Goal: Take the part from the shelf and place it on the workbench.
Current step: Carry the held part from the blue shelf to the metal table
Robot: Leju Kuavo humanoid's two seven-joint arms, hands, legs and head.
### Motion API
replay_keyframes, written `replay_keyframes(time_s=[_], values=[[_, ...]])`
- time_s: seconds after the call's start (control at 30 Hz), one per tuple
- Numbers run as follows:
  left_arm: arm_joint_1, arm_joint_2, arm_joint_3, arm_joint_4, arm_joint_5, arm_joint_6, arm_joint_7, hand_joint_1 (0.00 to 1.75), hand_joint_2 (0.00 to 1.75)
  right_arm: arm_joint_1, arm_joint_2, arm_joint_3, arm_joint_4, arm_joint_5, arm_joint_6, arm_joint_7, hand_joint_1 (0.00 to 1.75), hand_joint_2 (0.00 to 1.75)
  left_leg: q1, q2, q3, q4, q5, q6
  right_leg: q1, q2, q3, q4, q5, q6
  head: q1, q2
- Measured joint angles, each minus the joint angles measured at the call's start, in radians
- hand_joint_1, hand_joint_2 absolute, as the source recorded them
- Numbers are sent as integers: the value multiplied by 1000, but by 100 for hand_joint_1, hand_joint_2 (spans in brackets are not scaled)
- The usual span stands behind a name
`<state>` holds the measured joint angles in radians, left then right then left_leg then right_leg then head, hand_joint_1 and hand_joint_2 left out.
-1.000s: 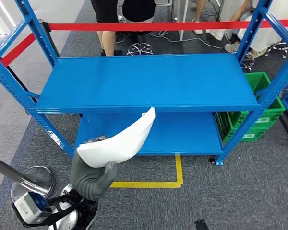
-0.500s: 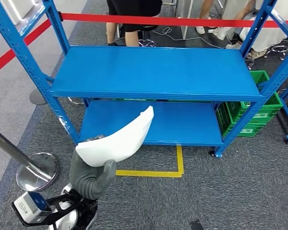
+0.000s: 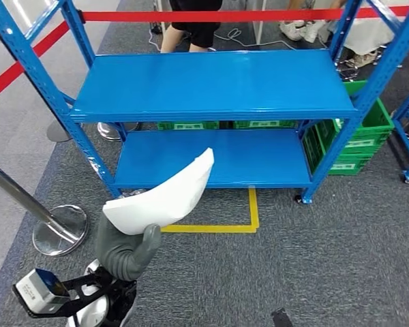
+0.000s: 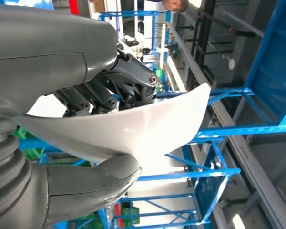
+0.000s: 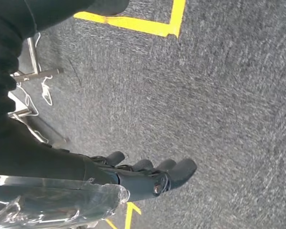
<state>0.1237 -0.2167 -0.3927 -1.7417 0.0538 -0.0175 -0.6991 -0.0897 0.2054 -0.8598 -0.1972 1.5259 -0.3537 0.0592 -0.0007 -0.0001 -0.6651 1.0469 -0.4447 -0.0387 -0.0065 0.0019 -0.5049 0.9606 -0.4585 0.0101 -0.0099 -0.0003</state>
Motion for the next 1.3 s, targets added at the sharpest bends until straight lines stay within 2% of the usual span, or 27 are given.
replay_keyframes(time_s=[0.03, 0.07, 0.1, 0.13, 0.17, 0.23, 0.3, 0.33, 0.4, 0.47, 0.57, 0.6, 0.63, 0.67, 0.73, 0.77, 0.8, 0.9, 0.97, 1.0, 1.07, 1.1, 1.13, 1.17, 1.2, 1.27, 1.3], values=[[0, 1, 1, 0, 0, 0, 0, 175, 175, 0, 0, 0, 0, 0, 0, 0, 0, 175, 0, 0, -19, 71, -52, -3, 1, 0, -12, 1, 9, -3, -2, 0], [0, 2, 1, 0, 0, 0, 0, 175, 175, 0, 0, 0, 0, 0, 0, 0, 0, 175, 1, 0, -35, 138, -88, -4, 1, -1, -23, 2, 17, -4, -2, 0], [0, 3, 2, 0, 0, 0, 0, 175, 175, 0, 0, 0, 0, 0, 1, 0, 0, 175, 1, 0, -40, 183, -102, -4, 2, -2, -35, 2, 25, -5, -2, 0], [0, 5, 2, 0, 0, 0, 0, 175, 175, 0, 0, 0, 0, -1, 2, 0, 0, 175, 0, 0, -30, 197, -94, -2, 4, -2, -48, 3, 33, -4, -2, 0], [0, 5, 3, 0, 0, 0, 0, 175, 175, 0, -1, 0, 0, -3, 4, 0, 0, 175, -1, 0, -3, 174, -70, 2, 5, -2, -59, 3, 41, -3, -2, 0], [-1, 6, 4, 0, -1, 0, 0, 175, 175, 0, 0, 0, 0, -11, 10, -2, 0, 175, -4, 0, 92, 51, -20, 15, 7, -1, -77, 3, 53, 1, -2, 0], [-2, 3, 5, -3, -2, 1, 0, 175, 175, 0, 0, -1, 0, -23, 18, -9, 0, 175, -8, 0, 176, -75, -15, 25, 10, -1, -88, 6, 66, 8, -2, 0], [-1, 2, 6, -4, -3, 5, 0, 175, 175, 0, 0, -2, 0, -29, 21, -13, 0, 175, -10, 0, 193, -107, -22, 28, 11, -2, -93, 7, 72, 13, -2, 0], [2, 0, 9, -5, -2, 17, 0, 175, 175, 0, 0, -2, 0, -36, 23, -17, 0, 175, -7, 1, 190, -124, -24, 35, 11, -4, -104, 12, 78, 23, -1, 0], [6, -3, 15, -5, 6, 33, 0, 175, 175, 1, 0, -3, 0, -37, 24, -23, 0, 175, -2, 2, 185, -126, -18, 44, 11, -4, -127, 56, 46, 34, 2, 0], [13, -8, 27, -3, 23, 55, 0, 175, 175, 3, 0, -3, 0, -35, 33, -43, 0, 175, -1, 4, 178, -125, -9, 52, 7, -3, -203, 259, -59, 48, 6, 0], [16, -9, 31, -3, 26, 60, 0, 175, 175, 4, 0, -3, 0, -34, 37, -48, 0, 175, -1, 4, 174, -124, -6, 53, 6, -3, -219, 310, -77, 50, 6, 0], [19, -10, 35, -2, 28, 65, 0, 175, 175, 5, 0, -3, 0, -35, 40, -51, 0, 175, -1, 4, 171, -121, -4, 52, 6, -3, -216, 321, -76, 51, 6, 0], [20, -11, 39, -2, 30, 71, 0, 175, 175, 5, 0, -3, 0, -35, 43, -53, 0, 175, -1, 3, 168, -118, -2, 51, 5, -3, -194, 292, -59, 51, 6, 0], [22, -15, 46, -1, 28, 88, 0, 175, 175, 3, 0, -3, 0, -35, 47, -56, 0, 175, -2, 2, 163, -110, -3, 48, 4, -3, -106, 150, -7, 49, 6, 0], [22, -18, 49, -1, 24, 99, 0, 175, 175, 1, 0, -3, 0, -35, 47, -57, 0, 175, -4, 1, 160, -104, -4, 44, 3, -2, -68, 86, 9, 46, 6, 0], [21, -21, 52, -1, 19, 113, 0, 175, 175, 0, 0, -3, 0, -35, 46, -57, 0, 175, -6, 1, 156, -99, -4, 39, 3, -1, -46, 46, 15, 41, 5, 0], [20, -23, 53, -1, -6, 149, 0, 175, 175, 1, 0, -3, 0, -33, 41, -58, 0, 175, -8, 1, 143, -92, 0, 24, 5, 3, -48, 34, 18, 20, 4, 0], [18, -21, 48, -2, -14, 142, 0, 175, 175, 2, 0, -3, 0, -30, 37, -58, 0, 175, -6, 1, 126, -59, -28, 12, 2, 3, -56, 34, 25, 7, 0, 0], [17, -20, 46, -2, -15, 131, 0, 175, 175, 2, 0, -3, 0, -29, 36, -59, 0, 175, -5, 0, 105, -13, -59, 7, 0, 3, -60, 33, 29, 2, -2, 0], [15, -16, 42, -2, -18, 112, 0, 175, 175, 1, 0, -3, 0, -28, 31, -57, 0, 175, -3, 0, 43, 125, -131, 0, 0, 2, -70, 33, 34, -3, -5, 0], [15, -15, 41, -2, -20, 107, 0, 175, 175, 2, 0, -3, 0, -28, 28, -54, 0, 175, -2, 0, 17, 182, -153, -2, 0, 2, -74, 33, 37, -3, -5, 0], [16, -14, 41, -3, -22, 104, 0, 175, 175, 3, 0, -3, 0, -28, 23, -47, 0, 175, -1, 0, 7, 209, -155, -2, 0, 4, -77, 33, 39, -2, -5, 0], [16, -14, 41, -4, -24, 104, 0, 175, 175, 3, 0, -3, 0, -28, 19, -39, 0, 175, 0, 0, 16, 196, -136, -1, 0, 9, -79, 34, 42, 0, -5, 0], [16, -14, 40, -7, -25, 103, 0, 175, 175, 3, 0, -3, 0, -29, 14, -30, 0, 175, 1, -4, 44, 145, -103, 1, -1, 15, -81, 34, 45, 4, -5, 0], [15, -16, 39, -12, -28, 102, 0, 175, 175, 1, 0, -3, 0, -32, 4, -15, 0, 175, 4, -33, 120, 4, -40, 7, 0, 31, -85, 36, 50, 12, -6, 0], [15, -16, 39, -14, -29, 101, 0, 175, 175, -1, -1, -3, 0, -33, -2, -11, 0, 175, 6, -48, 144, -47, -26, 10, 1, 38, -90, 39, 54, 17, -5, 0]])
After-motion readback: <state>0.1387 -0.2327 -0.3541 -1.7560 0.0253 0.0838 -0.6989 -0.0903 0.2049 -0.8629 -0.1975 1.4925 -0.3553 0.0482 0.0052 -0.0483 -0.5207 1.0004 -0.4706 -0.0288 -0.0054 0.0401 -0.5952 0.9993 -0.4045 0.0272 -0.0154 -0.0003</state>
